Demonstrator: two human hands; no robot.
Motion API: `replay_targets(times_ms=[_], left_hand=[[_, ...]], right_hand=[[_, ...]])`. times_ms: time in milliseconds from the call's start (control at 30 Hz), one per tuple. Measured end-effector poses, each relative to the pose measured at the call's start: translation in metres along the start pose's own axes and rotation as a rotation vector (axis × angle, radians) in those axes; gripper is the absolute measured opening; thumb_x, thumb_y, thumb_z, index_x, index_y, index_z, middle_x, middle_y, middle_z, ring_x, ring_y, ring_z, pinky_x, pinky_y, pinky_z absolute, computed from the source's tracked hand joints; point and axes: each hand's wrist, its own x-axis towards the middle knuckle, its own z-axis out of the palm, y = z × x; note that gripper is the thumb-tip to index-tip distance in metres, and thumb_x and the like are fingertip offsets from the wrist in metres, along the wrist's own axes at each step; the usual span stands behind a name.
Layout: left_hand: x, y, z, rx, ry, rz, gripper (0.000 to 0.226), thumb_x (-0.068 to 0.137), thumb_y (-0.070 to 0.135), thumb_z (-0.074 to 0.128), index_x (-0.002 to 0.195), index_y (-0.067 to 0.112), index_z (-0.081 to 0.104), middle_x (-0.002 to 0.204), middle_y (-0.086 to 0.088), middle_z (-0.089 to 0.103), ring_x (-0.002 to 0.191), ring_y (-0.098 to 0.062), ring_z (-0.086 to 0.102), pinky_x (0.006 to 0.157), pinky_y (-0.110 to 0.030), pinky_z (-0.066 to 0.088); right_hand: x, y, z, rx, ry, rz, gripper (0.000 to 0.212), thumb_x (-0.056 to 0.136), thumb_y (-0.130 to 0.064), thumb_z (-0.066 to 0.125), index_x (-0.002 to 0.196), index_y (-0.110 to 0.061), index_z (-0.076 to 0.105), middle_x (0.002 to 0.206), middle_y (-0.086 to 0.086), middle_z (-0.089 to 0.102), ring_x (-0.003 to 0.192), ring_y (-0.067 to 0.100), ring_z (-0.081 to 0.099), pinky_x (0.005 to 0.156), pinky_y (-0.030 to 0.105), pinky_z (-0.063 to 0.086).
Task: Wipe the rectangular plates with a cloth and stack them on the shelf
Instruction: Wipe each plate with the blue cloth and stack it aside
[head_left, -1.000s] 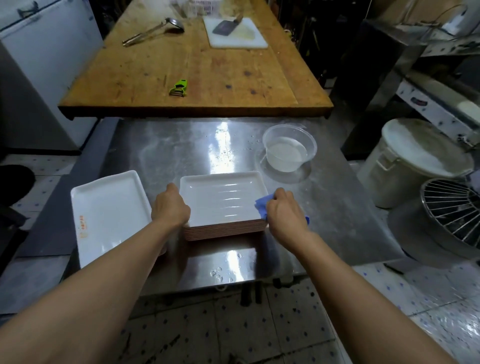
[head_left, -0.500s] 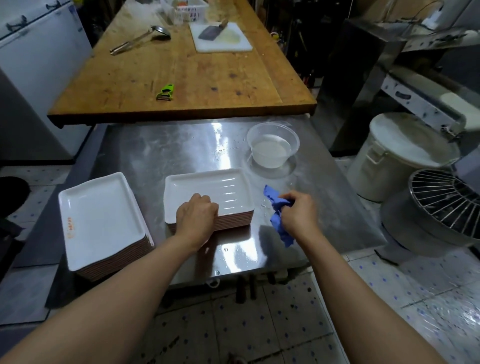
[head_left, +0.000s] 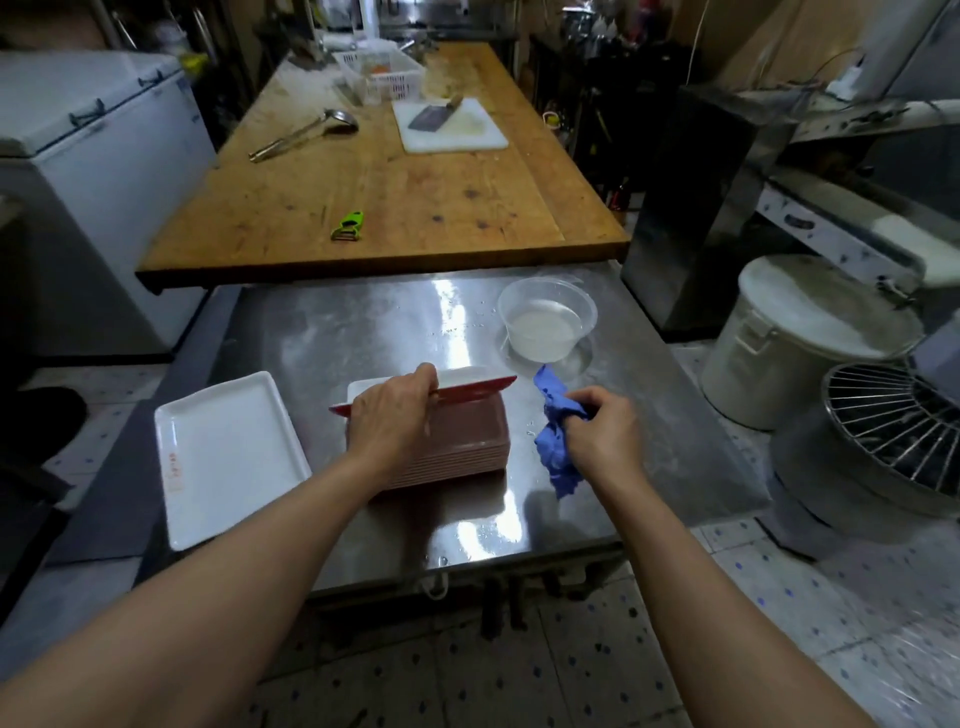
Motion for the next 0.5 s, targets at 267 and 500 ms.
replay_targets(times_ms=[267, 500], left_hand=[[0.006, 0.002, -0.061, -0.660, 0.123, -0.302, 0.012, 0.091, 0.014, 0.054, 0.079, 0.016, 0.052, 0.067, 0.006, 0.053, 0.066, -0.015, 0.050, 0.058, -0.025, 0.030], [-0.004, -0.008, -0.105, -1.050, 0.123, -0.430, 0.020, 0.093, 0.009, 0.053, 0.076, 0.017, 0.057, 0.068, -0.002, 0.060, 0.060, -0.015, 0.052, 0.064, -0.031, 0.043]], right_hand=[[-0.008, -0.066, -0.009, 0.118, 0.131, -0.239, 0.006, 0.085, -0.009, 0.063, 0.085, -0.014, 0.067, 0.083, -0.002, 0.066, 0.073, 0.008, 0.060, 0.056, 0.007, 0.041], [-0.024, -0.140, 0.006, 0.196, 0.167, -0.671, 0.034, 0.074, 0.001, 0.060, 0.103, -0.016, 0.066, 0.096, 0.001, 0.064, 0.090, 0.013, 0.055, 0.078, 0.021, 0.043]])
